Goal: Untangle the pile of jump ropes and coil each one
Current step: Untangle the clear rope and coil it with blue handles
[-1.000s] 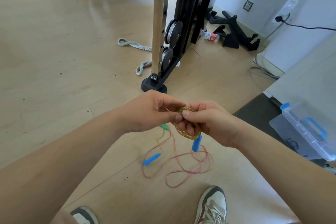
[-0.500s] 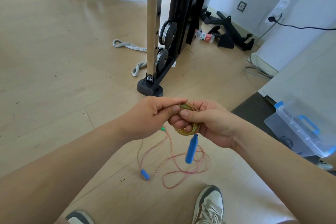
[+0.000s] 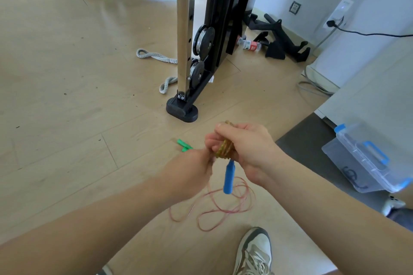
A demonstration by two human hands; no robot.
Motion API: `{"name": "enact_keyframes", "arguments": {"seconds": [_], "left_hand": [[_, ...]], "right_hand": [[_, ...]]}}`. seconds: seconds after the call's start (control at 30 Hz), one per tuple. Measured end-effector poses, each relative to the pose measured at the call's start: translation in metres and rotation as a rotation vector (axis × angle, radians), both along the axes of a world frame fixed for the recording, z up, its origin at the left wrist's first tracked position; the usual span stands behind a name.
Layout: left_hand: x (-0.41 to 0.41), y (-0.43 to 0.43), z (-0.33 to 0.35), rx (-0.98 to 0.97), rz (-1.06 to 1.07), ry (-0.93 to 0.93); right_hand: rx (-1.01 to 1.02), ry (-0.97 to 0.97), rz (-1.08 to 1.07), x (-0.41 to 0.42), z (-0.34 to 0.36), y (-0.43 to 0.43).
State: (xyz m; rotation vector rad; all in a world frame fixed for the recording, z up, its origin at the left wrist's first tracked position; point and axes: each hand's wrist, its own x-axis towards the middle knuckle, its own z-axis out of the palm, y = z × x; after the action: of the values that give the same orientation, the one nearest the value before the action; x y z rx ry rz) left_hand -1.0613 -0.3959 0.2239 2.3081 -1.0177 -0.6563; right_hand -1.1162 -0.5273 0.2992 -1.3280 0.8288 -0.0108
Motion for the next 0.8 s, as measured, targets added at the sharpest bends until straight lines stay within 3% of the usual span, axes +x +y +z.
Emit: {"name": "enact_keyframes", "arguments": {"seconds": [0.1,0.23,0.37,0.47,0.53,0.7,0.8], "left_hand": [[-0.015,-0.002,-0.002,0.044,-0.123,-0.019],[-0.006,-0.006,0.019,-0.044,-0.174,-0.086],[0.014,0.004,0.04,-0.086,-0.199,-0.014],[0.031,0.015,0.051,-0.184,-0.167,0.032],[0.042,0.02,0.057,-0.289,-0.083,0.054],[0.059,0.031,0.057,-0.438,0.1,-0.008],[0.07,0.036,0.049,-0.419,0.157,0.02]], "right_hand": [[-0.134,-0.027,-0.057,0.003,-0.007,-0.002],[-0.612,0.045,0.177,0.003,-0.022,-0.003],[-0.891,-0.009,0.353,0.002,-0.02,-0.003],[-0.97,-0.033,0.428,0.003,-0.017,-0.005],[-0.903,-0.008,0.477,0.003,-0.017,-0.007],[-0.478,-0.018,0.515,0.007,-0.01,-0.001],[-0.225,-0.033,0.496,0.009,-0.004,0.0]]}}
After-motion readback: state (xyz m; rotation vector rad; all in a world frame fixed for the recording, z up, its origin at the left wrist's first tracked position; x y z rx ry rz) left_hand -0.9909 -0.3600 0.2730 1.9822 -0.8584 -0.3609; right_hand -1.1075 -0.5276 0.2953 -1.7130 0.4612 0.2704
